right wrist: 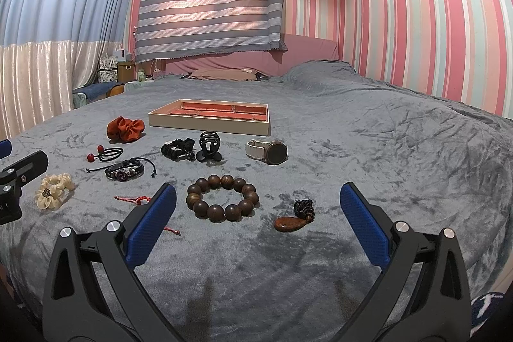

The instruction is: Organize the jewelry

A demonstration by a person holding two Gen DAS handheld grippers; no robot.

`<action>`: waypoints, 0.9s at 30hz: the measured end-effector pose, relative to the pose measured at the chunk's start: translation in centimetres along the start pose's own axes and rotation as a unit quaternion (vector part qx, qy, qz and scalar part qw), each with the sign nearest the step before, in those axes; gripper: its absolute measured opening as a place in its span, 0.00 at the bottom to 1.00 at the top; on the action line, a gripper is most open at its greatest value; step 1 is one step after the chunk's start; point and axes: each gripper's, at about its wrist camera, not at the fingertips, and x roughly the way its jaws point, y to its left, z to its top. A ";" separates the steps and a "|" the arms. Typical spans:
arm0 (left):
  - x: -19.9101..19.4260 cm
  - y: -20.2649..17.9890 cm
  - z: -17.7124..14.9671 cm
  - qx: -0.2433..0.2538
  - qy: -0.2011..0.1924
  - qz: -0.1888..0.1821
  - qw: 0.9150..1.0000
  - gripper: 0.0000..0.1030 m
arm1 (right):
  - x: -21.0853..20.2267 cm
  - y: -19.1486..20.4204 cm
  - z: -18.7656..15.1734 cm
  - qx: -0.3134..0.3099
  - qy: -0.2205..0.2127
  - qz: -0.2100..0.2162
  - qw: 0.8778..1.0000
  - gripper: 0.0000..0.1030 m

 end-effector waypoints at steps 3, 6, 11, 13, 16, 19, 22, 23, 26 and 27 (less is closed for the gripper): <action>0.0 0.0 0.0 0.000 0.000 0.000 1.000 0.96 | 0.0 0.0 0.0 0.000 0.000 0.000 1.000 0.96; 0.0 0.0 0.0 -0.001 0.000 0.000 1.000 0.96 | 0.0 0.0 0.0 0.000 0.000 0.000 1.000 0.96; 0.0 0.0 0.0 0.000 0.000 0.000 1.000 0.96 | 0.0 0.0 0.0 0.000 0.000 0.000 1.000 0.96; 0.0 0.0 0.0 0.000 0.000 0.000 1.000 0.96 | 0.0 0.0 0.0 0.000 0.000 0.000 1.000 0.96; 0.0 0.0 0.0 0.000 0.000 0.000 1.000 0.96 | 0.0 0.0 0.0 0.000 0.000 0.000 1.000 0.96; 0.0 0.0 0.0 0.000 0.000 -0.001 1.000 0.96 | 0.1 0.0 0.0 0.000 0.001 0.000 1.000 0.96; 0.0 0.0 0.0 0.000 0.001 -0.002 1.000 0.96 | 0.1 -0.2 0.0 0.000 0.001 -0.001 1.000 0.96; 0.0 0.0 0.0 0.000 0.001 -0.002 1.000 0.96 | 0.1 -0.2 -0.1 0.000 0.001 -0.001 1.000 0.96; 0.0 0.0 0.0 -0.001 0.001 -0.002 1.000 0.96 | 0.0 0.0 -0.1 0.000 0.002 -0.002 1.000 0.96; 0.0 0.0 0.0 -0.001 0.001 -0.001 1.000 0.96 | 0.0 0.0 -0.1 0.000 0.002 -0.001 1.000 0.96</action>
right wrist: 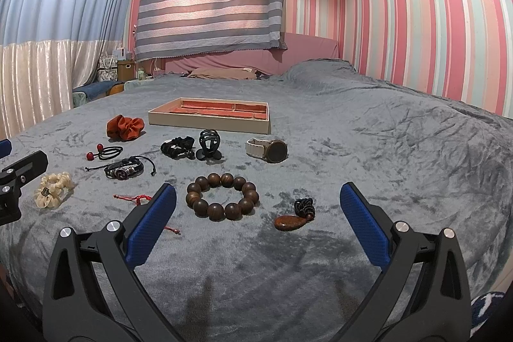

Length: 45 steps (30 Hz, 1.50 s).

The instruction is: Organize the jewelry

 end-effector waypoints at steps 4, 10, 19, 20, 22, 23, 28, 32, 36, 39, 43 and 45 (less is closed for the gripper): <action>0.1 0.0 -0.1 -0.001 0.003 0.000 1.000 0.96 | 0.0 0.0 -0.1 0.000 0.002 0.000 1.000 0.96; 0.6 0.1 -0.3 0.001 0.010 -0.003 1.000 0.96 | 0.2 0.1 -0.2 -0.001 0.004 -0.001 1.000 0.96; 1.2 0.5 -0.2 -0.002 0.022 -0.003 1.000 0.96 | 0.6 0.2 -0.3 -0.005 0.010 -0.005 1.000 0.96; 1.3 0.6 -0.2 -0.003 0.023 -0.002 1.000 0.96 | 0.7 0.2 -0.3 -0.006 0.011 -0.004 1.000 0.96; 1.4 0.8 -0.1 -0.006 0.028 -0.005 1.000 0.96 | 0.9 0.3 -0.4 -0.010 0.015 -0.004 1.000 0.96; 1.5 0.8 0.0 -0.007 0.030 -0.004 1.000 0.96 | 0.9 0.3 -0.4 -0.011 0.017 -0.003 1.000 0.96; 2.1 1.1 0.4 -0.005 0.038 0.002 0.999 0.96 | 1.3 0.4 0.2 -0.010 0.023 -0.003 1.000 0.96; 2.9 1.5 1.5 -0.009 0.046 0.001 0.999 0.96 | 2.0 0.3 1.3 -0.003 0.026 -0.003 1.000 0.96; 3.7 2.0 3.2 -0.006 0.039 0.003 0.999 0.96 | 3.3 0.8 2.7 -0.011 0.035 -0.009 0.999 0.96; 4.6 2.4 4.6 0.003 0.034 0.002 0.999 0.96 | 4.6 1.0 4.0 -0.007 0.048 -0.006 0.999 0.96; 6.0 3.3 6.6 0.001 0.035 -0.003 0.999 0.96 | 6.4 1.5 5.5 -0.013 0.066 -0.005 0.998 0.96; 6.7 3.7 7.3 0.000 0.037 -0.005 0.999 0.96 | 7.5 1.8 6.4 -0.009 0.076 -0.001 0.997 0.96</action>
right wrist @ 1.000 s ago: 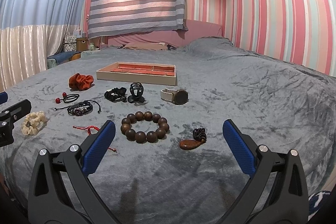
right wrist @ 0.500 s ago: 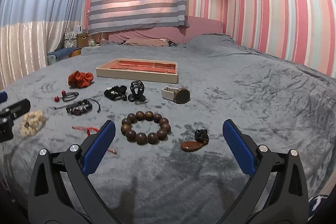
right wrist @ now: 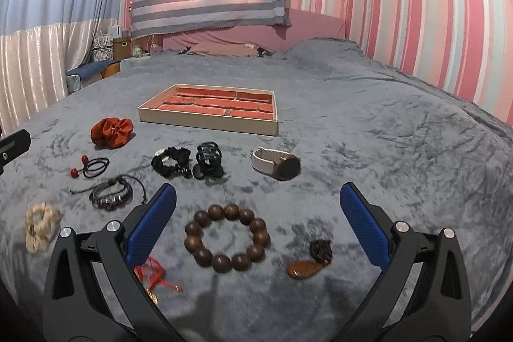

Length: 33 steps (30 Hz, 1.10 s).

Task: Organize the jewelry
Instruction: 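Reach the left tool to the orange scrunchie while the right tool reaches the black claw clip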

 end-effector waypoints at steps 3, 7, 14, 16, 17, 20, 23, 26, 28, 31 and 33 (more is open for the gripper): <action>1.6 0.6 1.1 0.002 0.008 0.001 1.000 0.96 | 1.4 0.5 1.1 0.001 0.010 0.005 1.000 0.96; 3.7 1.7 2.4 -0.006 0.024 -0.004 1.000 0.96 | 3.5 1.5 2.4 -0.005 0.028 0.011 1.000 0.96; 8.8 3.8 4.1 -0.012 0.055 -0.010 0.998 0.96 | 6.6 2.2 4.0 0.002 0.045 0.017 0.999 0.95; 10.1 4.3 4.4 -0.018 0.066 -0.013 0.998 0.96 | 7.7 2.6 3.9 -0.006 0.050 0.017 0.999 0.93; 10.6 4.4 4.5 -0.018 0.068 -0.015 0.997 0.96 | 8.2 2.8 3.8 -0.009 0.055 0.017 0.998 0.91; 12.4 4.4 4.9 -0.006 0.075 -0.014 0.997 0.96 | 10.1 3.1 3.4 -0.009 0.077 0.023 0.997 0.84; 14.1 4.6 5.1 -0.002 0.084 -0.020 0.996 0.96 | 11.7 3.0 3.3 -0.002 0.091 0.026 0.995 0.81; 15.9 4.9 4.9 -0.006 0.099 -0.023 0.995 0.96 | 13.3 3.0 3.4 0.003 0.104 0.031 0.994 0.79; 16.7 5.0 4.7 -0.008 0.108 -0.028 0.994 0.96 | 14.2 2.9 3.5 0.012 0.114 0.037 0.993 0.78; 18.1 5.1 4.5 -0.007 0.117 -0.027 0.993 0.96 | 15.3 3.0 3.5 0.018 0.127 0.041 0.991 0.78; 18.9 5.1 4.2 -0.007 0.124 -0.028 0.992 0.96 | 15.9 3.2 3.3 0.018 0.133 0.040 0.990 0.74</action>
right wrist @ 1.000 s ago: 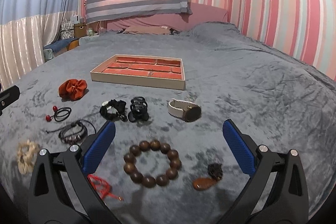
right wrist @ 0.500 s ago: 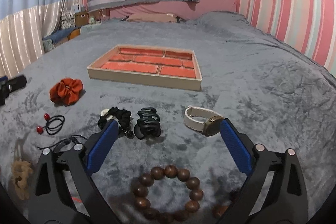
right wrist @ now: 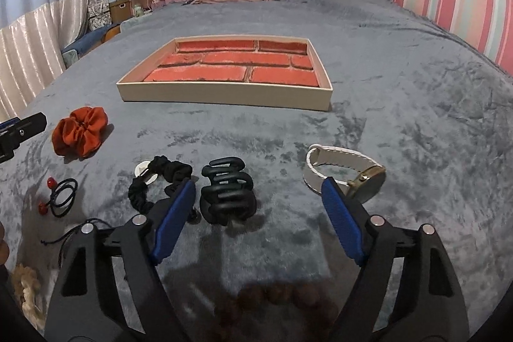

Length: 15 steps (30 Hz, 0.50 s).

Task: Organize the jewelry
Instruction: 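Reach the left tool to the orange scrunchie while the right tool reaches the black claw clip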

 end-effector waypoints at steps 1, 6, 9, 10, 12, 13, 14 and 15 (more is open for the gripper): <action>0.4 0.0 0.0 0.001 0.003 0.000 1.000 0.96 | 0.3 0.0 0.1 0.001 0.003 -0.001 1.000 0.73; 2.0 0.2 0.3 0.007 0.008 0.005 1.000 0.96 | 1.1 0.3 0.2 -0.001 0.007 -0.005 1.000 0.71; 3.3 0.4 0.4 0.011 0.017 0.006 1.000 0.96 | 1.6 0.4 0.1 -0.002 0.016 -0.004 1.000 0.65; 3.6 0.4 0.4 0.012 0.020 0.004 1.000 0.96 | 1.8 0.4 0.1 -0.001 0.019 -0.003 1.000 0.64; 4.3 0.4 0.4 0.017 0.026 0.000 1.000 0.96 | 2.0 0.5 0.2 -0.002 0.021 -0.002 1.000 0.60; 4.5 0.5 0.4 0.019 0.028 -0.002 0.999 0.96 | 2.0 0.5 0.3 -0.002 0.021 -0.002 1.000 0.59; 4.8 0.5 0.4 0.021 0.031 -0.009 0.999 0.96 | 2.1 0.6 0.3 -0.002 0.022 0.000 1.000 0.57; 5.2 0.6 0.4 0.023 0.036 -0.015 0.999 0.95 | 2.2 0.6 0.4 -0.002 0.024 0.001 1.000 0.54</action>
